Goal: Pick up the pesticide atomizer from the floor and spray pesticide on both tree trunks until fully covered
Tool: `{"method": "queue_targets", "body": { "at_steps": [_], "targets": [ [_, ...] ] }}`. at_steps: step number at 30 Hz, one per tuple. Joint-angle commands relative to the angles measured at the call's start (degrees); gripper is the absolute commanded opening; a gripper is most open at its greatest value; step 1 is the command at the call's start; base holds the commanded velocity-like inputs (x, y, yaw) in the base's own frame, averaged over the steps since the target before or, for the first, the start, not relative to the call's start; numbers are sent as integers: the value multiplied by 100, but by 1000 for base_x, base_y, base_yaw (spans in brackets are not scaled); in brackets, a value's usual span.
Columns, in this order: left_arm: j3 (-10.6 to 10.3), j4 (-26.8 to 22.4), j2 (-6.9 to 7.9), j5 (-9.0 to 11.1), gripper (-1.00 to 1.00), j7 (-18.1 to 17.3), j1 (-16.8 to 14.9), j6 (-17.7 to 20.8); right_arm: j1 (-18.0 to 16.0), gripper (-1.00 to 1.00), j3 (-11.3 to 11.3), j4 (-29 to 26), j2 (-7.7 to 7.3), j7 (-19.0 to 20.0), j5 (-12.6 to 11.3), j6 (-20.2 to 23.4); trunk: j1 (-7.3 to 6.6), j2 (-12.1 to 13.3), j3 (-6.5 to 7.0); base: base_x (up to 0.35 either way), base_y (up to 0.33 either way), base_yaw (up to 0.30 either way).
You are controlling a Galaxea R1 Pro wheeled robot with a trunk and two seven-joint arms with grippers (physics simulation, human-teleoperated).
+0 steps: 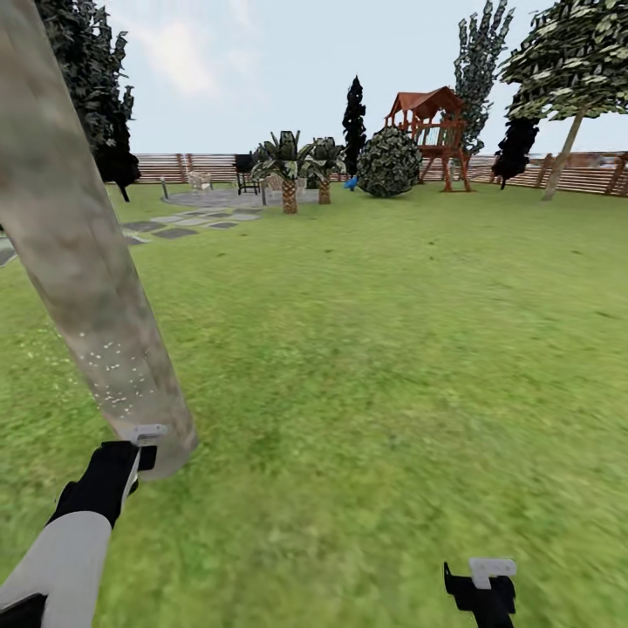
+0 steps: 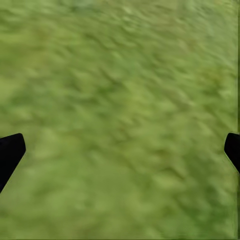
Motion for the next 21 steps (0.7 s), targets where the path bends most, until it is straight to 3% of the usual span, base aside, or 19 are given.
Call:
{"method": "queue_targets", "body": {
  "at_steps": [1, 5, 14, 21],
  "targets": [
    [8, -8, -12, -28, -100, -11, -2, 9, -3, 100, -28, 10, 1, -24, 60, -11, 1, -2, -5, 182, -240, 3],
    [6, -7, -30, -27, -100, -6, 0, 0, -4, 100, -28, 14, 1, -24, 60, -11, 1, -2, -5, 193, -234, 97],
    [12, -3, -36, -29, -100, -5, 0, -1, -3, 100, -28, 7, 1, -22, 60, -11, 1, -2, -5, 216, -220, 250],
    [12, 19, -45, -24, -100, -5, 7, -1, -5, 100, -28, 14, -7, -21, 60, -11, 1, -2, -5, 198, -217, 16]
  ]
}}
